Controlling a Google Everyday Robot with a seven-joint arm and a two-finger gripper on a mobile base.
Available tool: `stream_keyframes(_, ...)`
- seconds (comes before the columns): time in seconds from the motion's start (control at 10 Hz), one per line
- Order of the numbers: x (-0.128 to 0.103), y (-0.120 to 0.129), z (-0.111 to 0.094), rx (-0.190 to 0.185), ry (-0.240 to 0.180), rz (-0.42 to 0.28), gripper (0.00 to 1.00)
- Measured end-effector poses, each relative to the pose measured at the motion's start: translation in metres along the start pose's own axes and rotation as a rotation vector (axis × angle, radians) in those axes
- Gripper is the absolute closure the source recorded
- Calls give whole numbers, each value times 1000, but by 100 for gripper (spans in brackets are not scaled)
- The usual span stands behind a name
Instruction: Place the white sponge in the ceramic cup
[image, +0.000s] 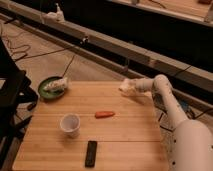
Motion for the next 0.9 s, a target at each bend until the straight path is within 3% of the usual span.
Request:
stream_keyframes(0.5, 22, 5, 9, -13, 45, -3, 38)
stream_keyframes(0.9, 32, 4, 12, -7, 78, -38, 78)
